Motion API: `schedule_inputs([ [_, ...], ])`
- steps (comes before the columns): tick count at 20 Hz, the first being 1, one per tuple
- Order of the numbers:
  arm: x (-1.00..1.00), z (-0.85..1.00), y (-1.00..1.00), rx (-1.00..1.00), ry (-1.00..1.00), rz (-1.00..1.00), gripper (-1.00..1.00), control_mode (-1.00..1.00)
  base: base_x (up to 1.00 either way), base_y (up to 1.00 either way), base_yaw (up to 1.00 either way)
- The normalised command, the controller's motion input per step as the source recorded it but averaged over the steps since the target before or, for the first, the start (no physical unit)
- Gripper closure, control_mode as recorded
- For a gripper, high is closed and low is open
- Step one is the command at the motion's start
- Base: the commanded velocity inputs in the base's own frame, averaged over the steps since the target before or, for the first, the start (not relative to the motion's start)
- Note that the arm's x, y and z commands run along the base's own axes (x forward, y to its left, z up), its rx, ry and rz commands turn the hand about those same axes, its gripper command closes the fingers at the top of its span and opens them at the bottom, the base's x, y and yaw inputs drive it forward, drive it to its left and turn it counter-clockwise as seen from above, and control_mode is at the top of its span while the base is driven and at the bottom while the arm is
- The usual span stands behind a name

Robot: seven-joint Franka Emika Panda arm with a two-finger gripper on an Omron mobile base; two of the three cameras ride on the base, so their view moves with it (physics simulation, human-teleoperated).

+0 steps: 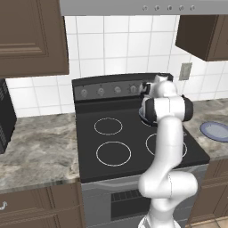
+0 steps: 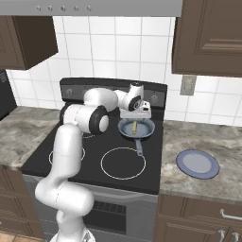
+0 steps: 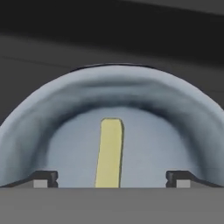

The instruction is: Pick up the butter stick and place it in the pan. Then turn on the burner for the pan.

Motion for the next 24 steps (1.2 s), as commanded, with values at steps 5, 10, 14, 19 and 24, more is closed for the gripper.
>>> schedule_inputs([
  [5,0.00,0.43,0.00,0.04,-0.11,0.00,-1.00,-1.00,0.00,0.00,0.00],
  [10,0.00,0.32,0.00,0.03,-0.09,0.00,-1.00,-1.00,0.00,0.00,0.00],
  [14,-0.01,0.26,0.00,0.02,-0.09,0.00,-1.00,-1.00,0.00,0.00,0.00],
  [19,0.00,0.19,0.00,0.01,-0.11,0.00,-1.00,-1.00,0.00,0.00,0.00],
  [24,0.00,0.22,0.00,0.02,-0.14,0.00,-1.00,-1.00,0.00,0.00,0.00],
])
